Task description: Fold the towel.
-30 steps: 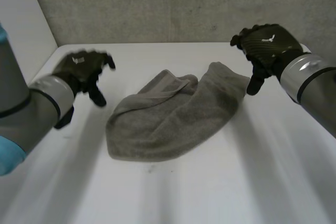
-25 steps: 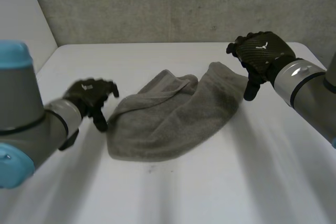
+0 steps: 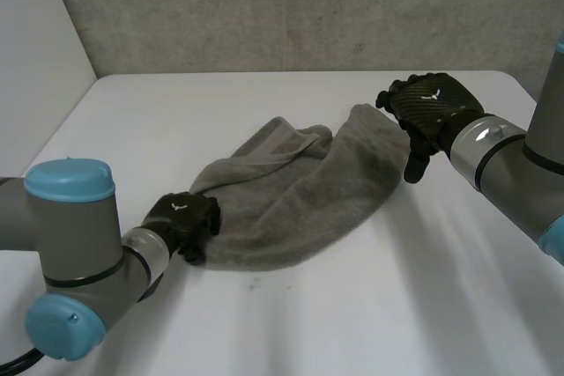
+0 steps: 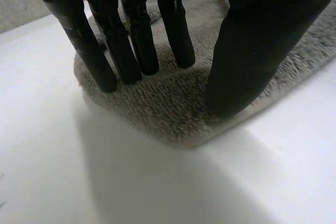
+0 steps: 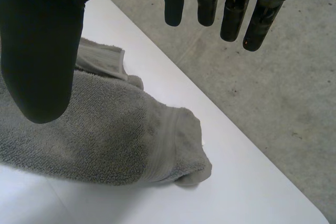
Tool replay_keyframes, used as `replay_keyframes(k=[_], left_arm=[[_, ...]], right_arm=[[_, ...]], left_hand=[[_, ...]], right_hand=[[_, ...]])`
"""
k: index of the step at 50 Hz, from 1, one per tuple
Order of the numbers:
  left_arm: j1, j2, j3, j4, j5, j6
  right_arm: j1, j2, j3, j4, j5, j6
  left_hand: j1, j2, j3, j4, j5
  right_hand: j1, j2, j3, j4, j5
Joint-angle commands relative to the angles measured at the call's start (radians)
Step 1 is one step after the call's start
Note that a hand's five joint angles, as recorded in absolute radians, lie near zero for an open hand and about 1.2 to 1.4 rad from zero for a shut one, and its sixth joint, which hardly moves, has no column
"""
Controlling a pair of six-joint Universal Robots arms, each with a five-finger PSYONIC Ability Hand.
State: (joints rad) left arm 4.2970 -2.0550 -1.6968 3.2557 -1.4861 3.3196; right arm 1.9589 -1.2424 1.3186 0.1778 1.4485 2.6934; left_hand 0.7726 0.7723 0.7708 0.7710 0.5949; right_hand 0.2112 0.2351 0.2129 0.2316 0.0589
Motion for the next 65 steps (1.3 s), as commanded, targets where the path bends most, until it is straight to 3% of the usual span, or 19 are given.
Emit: replay_keyframes(k=[1,5,7,20,33,43,49,51,52,53,54,55,59,65], left_arm=[[0.001,-0.019,0.003,0.056,0.001,0.000],[0.001,-0.027,0.002,0.062,0.000,0.000],[0.001,-0.024,0.003,0.068,-0.002,0.000],[-0.003,0.130,0.016,0.139,-0.003,0.000],[-0.022,0.251,0.058,0.081,-0.003,-0.050],[-0.036,0.363,0.057,0.070,-0.002,-0.156],[-0.043,0.375,0.063,0.071,-0.003,-0.169],[-0.045,0.375,0.062,0.073,-0.003,-0.172],[-0.046,0.377,0.063,0.073,-0.003,-0.181],[-0.051,0.380,0.063,0.075,-0.003,-0.192],[-0.051,0.380,0.063,0.075,-0.003,-0.192],[-0.056,0.387,0.065,0.075,-0.005,-0.202],[-0.046,0.414,0.068,0.076,-0.005,-0.219],[-0.043,0.417,0.068,0.078,-0.010,-0.213]], right_arm=[[0.000,0.003,0.004,0.000,0.000,-0.001],[0.000,0.003,0.004,0.000,0.000,-0.001],[0.000,0.003,0.004,-0.001,0.000,-0.001],[0.000,0.023,-0.002,0.002,0.000,-0.003],[-0.009,0.101,-0.013,0.108,-0.014,0.032],[0.003,0.310,-0.001,-0.124,-0.091,0.233],[0.043,0.419,-0.002,-0.301,-0.085,0.278],[0.049,0.467,-0.015,-0.366,-0.065,0.281],[0.049,0.468,-0.015,-0.366,-0.065,0.281],[0.051,0.477,-0.019,-0.395,-0.042,0.282],[0.051,0.477,-0.019,-0.396,-0.042,0.282],[0.051,0.475,-0.024,-0.429,0.001,0.284],[0.046,0.369,-0.012,-0.481,0.098,0.287],[0.035,0.161,0.013,-0.463,0.081,0.267]], left_hand=[[0.137,0.137,0.139,0.138,0.140],[0.242,0.243,0.244,0.244,0.246],[0.622,0.622,0.623,0.623,0.625],[0.624,0.624,0.625,0.625,0.627],[0.624,0.624,0.625,0.625,0.627],[0.624,0.624,0.625,0.625,0.627],[0.624,0.624,0.625,0.625,0.627],[0.624,0.624,0.625,0.625,0.627],[0.624,0.624,0.625,0.625,0.627],[0.624,0.624,0.625,0.625,0.627],[0.624,0.624,0.625,0.625,0.627],[0.624,0.624,0.625,0.625,0.627],[0.624,0.624,0.625,0.625,0.627],[0.624,0.624,0.625,0.625,0.627]], right_hand=[[-0.037,-0.061,-0.038,-0.057,-0.059],[-0.037,-0.061,-0.038,-0.057,-0.059],[-0.037,-0.061,-0.038,-0.057,-0.059],[-0.037,-0.061,-0.038,-0.057,-0.059],[-0.037,-0.061,-0.038,-0.057,-0.059],[0.032,0.008,0.031,0.012,0.010],[0.352,0.328,0.351,0.332,0.330],[0.656,0.632,0.654,0.636,0.634],[0.658,0.634,0.656,0.637,0.635],[0.870,0.846,0.868,0.849,0.848],[0.872,0.848,0.870,0.852,0.850],[1.182,1.158,1.180,1.162,1.160],[1.185,1.161,1.183,1.165,1.163],[1.185,1.161,1.183,1.165,1.163]])
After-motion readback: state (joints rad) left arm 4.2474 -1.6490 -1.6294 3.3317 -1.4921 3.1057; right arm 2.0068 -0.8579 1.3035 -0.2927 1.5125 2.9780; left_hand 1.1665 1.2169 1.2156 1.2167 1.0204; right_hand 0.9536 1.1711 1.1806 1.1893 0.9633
